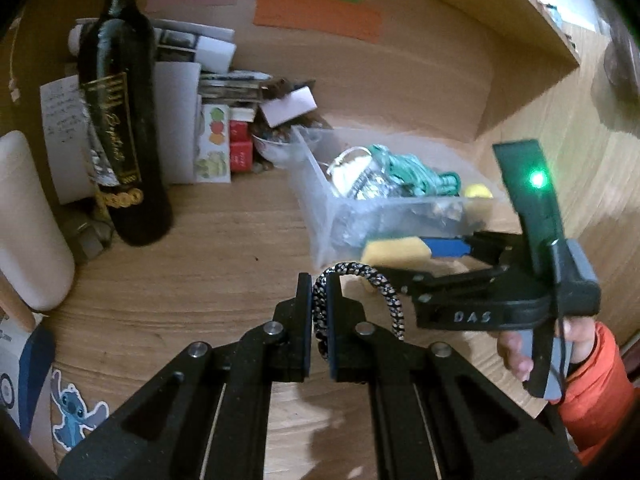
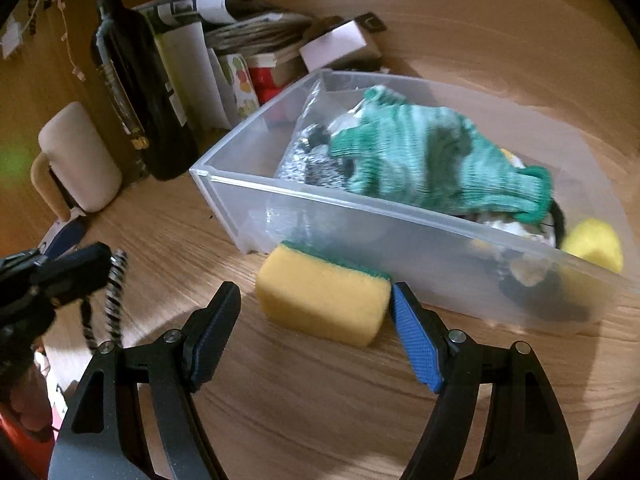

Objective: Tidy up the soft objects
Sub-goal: 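Grasp the yellow sponge with the right tool, then carry the bracelet and sponge into the clear box and release both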

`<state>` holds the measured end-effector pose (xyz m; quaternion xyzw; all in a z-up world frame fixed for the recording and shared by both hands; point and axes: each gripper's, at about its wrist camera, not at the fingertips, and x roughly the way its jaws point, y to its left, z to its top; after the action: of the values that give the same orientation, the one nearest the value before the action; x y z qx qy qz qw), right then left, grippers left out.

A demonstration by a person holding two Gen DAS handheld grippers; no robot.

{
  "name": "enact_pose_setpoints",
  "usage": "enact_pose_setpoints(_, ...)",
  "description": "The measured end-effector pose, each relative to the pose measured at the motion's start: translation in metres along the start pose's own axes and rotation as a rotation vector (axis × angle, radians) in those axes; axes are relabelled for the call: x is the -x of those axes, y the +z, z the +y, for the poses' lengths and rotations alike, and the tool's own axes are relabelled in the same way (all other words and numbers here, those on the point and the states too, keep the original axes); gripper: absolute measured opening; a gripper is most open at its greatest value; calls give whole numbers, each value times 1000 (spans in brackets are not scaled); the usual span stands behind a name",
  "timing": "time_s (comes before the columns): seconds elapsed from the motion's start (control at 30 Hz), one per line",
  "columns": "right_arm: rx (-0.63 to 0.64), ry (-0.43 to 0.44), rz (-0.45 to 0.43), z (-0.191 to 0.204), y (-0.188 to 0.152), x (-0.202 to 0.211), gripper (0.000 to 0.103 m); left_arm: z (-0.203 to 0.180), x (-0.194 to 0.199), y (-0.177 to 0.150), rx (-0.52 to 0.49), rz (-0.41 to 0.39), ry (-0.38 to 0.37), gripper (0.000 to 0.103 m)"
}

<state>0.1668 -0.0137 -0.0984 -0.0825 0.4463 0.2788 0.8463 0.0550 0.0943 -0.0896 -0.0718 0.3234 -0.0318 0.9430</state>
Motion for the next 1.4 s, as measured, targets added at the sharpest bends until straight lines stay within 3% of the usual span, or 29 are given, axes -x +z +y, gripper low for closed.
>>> enact_pose_setpoints(0.07, 0, -7, 6, 3, 1, -3, 73, 1, 1, 0, 5, -10, -1, 5)
enact_pose_setpoints(0.13, 0, -17, 3, 5, 0, -4, 63, 2, 1, 1, 6, -17, 1, 5)
enact_pose_setpoints(0.3, 2, -29, -22, 7, -4, 5, 59, 0, 2, 4, 21, -33, 1, 5)
enact_pose_setpoints(0.63, 23, -54, -179, -3, -10, 73, 59, -11, -1, 44, 49, -101, -29, 5)
enact_pose_setpoints(0.83, 9, -97, -297, -26, -3, 117, 59, -23, -15, 72, 49, -125, -8, 5)
enact_pose_setpoints(1.0, -23, -140, -351, -48, 8, 129, 59, -31, -36, 92, 43, -118, 20, 5)
enact_pose_setpoints(1.2, -53, -181, -342, -72, 20, 117, 59, -31, -68, 106, 74, -81, 56, 5)
enact_pose_setpoints(1.4, -76, -152, -265, -90, 24, 87, 59, -23, -109, 104, 119, 13, 56, 5)
